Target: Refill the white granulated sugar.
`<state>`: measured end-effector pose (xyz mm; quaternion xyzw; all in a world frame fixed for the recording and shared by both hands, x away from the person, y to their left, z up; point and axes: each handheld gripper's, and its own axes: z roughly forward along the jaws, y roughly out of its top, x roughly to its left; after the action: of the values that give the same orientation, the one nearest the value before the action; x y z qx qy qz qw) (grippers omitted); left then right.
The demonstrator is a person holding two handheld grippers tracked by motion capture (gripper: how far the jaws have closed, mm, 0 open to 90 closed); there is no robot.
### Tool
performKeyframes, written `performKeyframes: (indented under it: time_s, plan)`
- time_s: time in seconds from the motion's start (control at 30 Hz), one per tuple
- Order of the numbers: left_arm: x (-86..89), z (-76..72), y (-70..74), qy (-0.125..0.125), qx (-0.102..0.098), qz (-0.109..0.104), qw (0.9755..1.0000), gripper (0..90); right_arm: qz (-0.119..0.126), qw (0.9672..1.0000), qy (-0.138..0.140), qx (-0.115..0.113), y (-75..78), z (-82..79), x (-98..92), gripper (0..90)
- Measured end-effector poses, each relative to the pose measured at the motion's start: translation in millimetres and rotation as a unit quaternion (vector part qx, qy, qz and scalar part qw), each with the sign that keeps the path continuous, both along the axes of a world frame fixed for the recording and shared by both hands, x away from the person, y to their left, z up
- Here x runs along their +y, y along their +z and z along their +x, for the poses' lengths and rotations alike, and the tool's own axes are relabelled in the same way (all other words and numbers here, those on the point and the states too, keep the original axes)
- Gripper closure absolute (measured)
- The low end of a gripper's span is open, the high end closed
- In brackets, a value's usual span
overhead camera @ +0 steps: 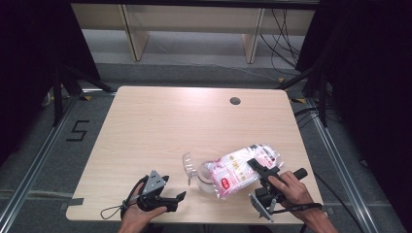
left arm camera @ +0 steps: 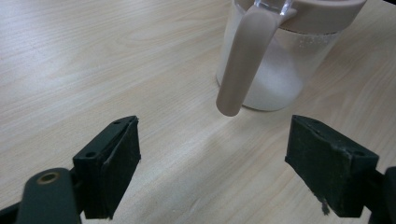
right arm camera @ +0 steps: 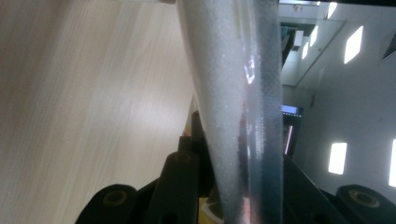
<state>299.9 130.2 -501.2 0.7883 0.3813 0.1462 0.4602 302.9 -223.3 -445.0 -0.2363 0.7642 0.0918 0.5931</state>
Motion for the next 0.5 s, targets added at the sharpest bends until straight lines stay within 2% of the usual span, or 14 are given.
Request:
performKeyframes:
  time_s: [0.07,0.1,0.17,0.2,0.23,0.27,0.3,0.33,0.37,0.43,0.47,0.5]
  plan:
    - [-0.2,-0.2,0.2,-0.001,0.000,0.000,1.0000,17.1,0.006,1.0000,0.002,0.003,-0.6,-0.9,-0.5,83.0]
    - [-0.1,-0.2,0.2,-0.001,-0.001,0.001,1.0000,17.0,0.020,0.9997,-0.004,0.016,-1.9,-1.6,-2.2,83.0]
    - [0.0,-0.1,0.1,0.000,0.000,0.000,1.0000,17.0,0.028,0.9994,-0.003,0.021,-3.3,-1.9,-2.2,83.0]
    - [0.1,-0.1,0.1,0.000,0.000,0.000,1.0000,17.0,0.027,0.9995,0.006,0.016,-2.7,-1.3,-2.0,83.1]
    - [0.1,-0.1,0.1,0.000,0.000,0.000,1.0000,17.0,0.031,0.9993,0.003,0.022,-3.3,-1.8,-2.6,83.1]
    - [0.2,-0.1,0.1,0.000,0.000,0.000,1.0000,17.0,0.048,0.9982,-0.004,0.036,-6.1,-2.0,-3.8,83.1]
    - [0.1,-0.1,0.1,0.000,0.000,0.000,1.0000,17.0,0.050,0.9978,-0.009,0.042,-6.6,-2.5,-4.5,83.1]
    - [0.1,-0.1,0.1,-0.001,-0.001,-0.001,1.0000,17.0,0.046,0.9982,0.003,0.037,-5.1,-0.9,-4.4,83.1]
    - [0.0,-0.2,0.2,-0.001,-0.001,0.000,1.0000,17.0,0.065,0.9963,-0.009,0.054,-7.5,-1.2,-5.9,83.2]
    - [0.0,-0.1,0.3,-0.001,-0.001,0.000,1.0000,17.0,0.091,0.9934,-0.008,0.068,-7.9,0.8,-8.2,83.2]
    - [0.2,0.0,0.5,-0.002,-0.003,0.001,1.0000,17.0,0.083,0.9946,0.007,0.063,-5.2,3.4,-8.0,83.2]
    - [0.8,0.3,0.8,-0.005,-0.005,0.005,1.0000,17.0,0.115,0.9892,-0.020,0.088,-9.6,1.0,-10.6,83.2]
